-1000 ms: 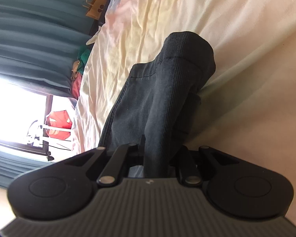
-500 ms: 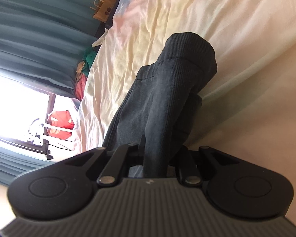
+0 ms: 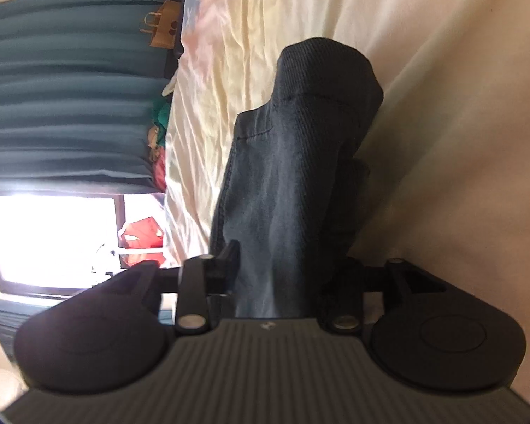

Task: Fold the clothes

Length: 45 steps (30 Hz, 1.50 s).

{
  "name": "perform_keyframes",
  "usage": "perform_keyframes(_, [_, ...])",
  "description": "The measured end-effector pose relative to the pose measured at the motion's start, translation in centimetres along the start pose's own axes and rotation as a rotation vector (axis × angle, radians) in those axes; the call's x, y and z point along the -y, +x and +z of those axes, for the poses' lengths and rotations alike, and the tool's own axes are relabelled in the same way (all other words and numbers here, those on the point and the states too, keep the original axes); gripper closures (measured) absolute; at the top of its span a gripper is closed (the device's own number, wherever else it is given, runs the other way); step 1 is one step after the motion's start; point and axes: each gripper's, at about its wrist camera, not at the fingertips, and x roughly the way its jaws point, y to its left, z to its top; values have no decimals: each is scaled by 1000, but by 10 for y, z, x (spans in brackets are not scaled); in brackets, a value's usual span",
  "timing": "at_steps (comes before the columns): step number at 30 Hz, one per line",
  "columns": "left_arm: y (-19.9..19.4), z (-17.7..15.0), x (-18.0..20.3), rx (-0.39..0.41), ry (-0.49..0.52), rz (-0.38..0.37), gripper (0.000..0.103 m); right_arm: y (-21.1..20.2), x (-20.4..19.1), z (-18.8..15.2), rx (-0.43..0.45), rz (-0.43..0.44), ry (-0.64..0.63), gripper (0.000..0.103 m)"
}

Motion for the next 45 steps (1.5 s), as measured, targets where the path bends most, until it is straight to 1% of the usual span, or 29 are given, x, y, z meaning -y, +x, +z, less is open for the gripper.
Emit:
perform_keyframes(1, [0, -2, 1, 7, 8, 4, 6, 1, 1, 0, -1, 27, 15, 44])
perform_keyframes(5, [1, -9, 6, 33, 38, 21, 6, 7, -9, -2, -7, 93, -24, 44])
perform_keyframes(7, [1, -9, 6, 31, 32, 21, 6, 8, -19, -5, -7, 135, -65, 44])
perform_keyframes(8, [1, -9, 5, 30, 29, 19, 6, 8, -24, -6, -3, 141, -93, 44])
perform_keyframes(11, [0, -10, 5, 35, 33, 18, 6, 13, -28, -7, 3, 89, -135, 44])
perform_keyframes(13, [-1, -11, 5, 40, 30, 17, 6, 21, -20, -3, -5, 28, -109, 44])
perform_keyframes(15, [-1, -11, 4, 43, 23, 14, 6, 26, -13, 2, -24, -2, -79, 45])
perform_keyframes(17, [-1, -11, 3, 44, 20, 13, 6, 24, -17, 2, -23, 41, -88, 45])
perform_keyframes(19, [0, -11, 2, 46, 17, 11, 5, 21, -29, -1, -15, 96, -124, 44])
perform_keyframes(21, [0, -11, 2, 47, 16, 10, 5, 20, -37, -4, -3, 101, -169, 44])
perform_keyframes(23, [-1, -11, 2, 47, 17, 9, 5, 21, -36, -4, -3, 84, -177, 44])
perform_keyframes(25, [-1, -12, 2, 47, 20, 11, 5, 22, -29, 0, -11, 67, -150, 45])
perform_keyframes(27, [-1, -12, 3, 48, 22, 16, 5, 22, -25, 2, -11, 41, -142, 49])
perform_keyframes(28, [-1, -12, 4, 48, 23, 19, 5, 21, -26, 2, -8, 27, -154, 55])
perform_keyframes(29, [0, -12, 4, 49, 22, 22, 4, 21, -27, 2, -5, 14, -167, 58])
perform_keyframes(32, [1, -13, 5, 51, 28, 26, 3, 19, -37, -4, 24, -28, -212, 78])
perform_keyframes(33, [1, -14, 5, 53, 30, 26, 3, 17, -39, -6, 36, -43, -222, 80])
perform_keyframes(35, [1, -14, 5, 53, 32, 27, 2, 14, -42, -8, 56, -51, -234, 84])
perform_keyframes(40, [5, -16, 8, 54, 57, 43, 0, 3, -46, -16, 94, -64, -270, 87])
perform_keyframes(45, [8, -16, 8, 50, 62, 45, 0, -10, -61, -25, 127, -39, -366, 87])
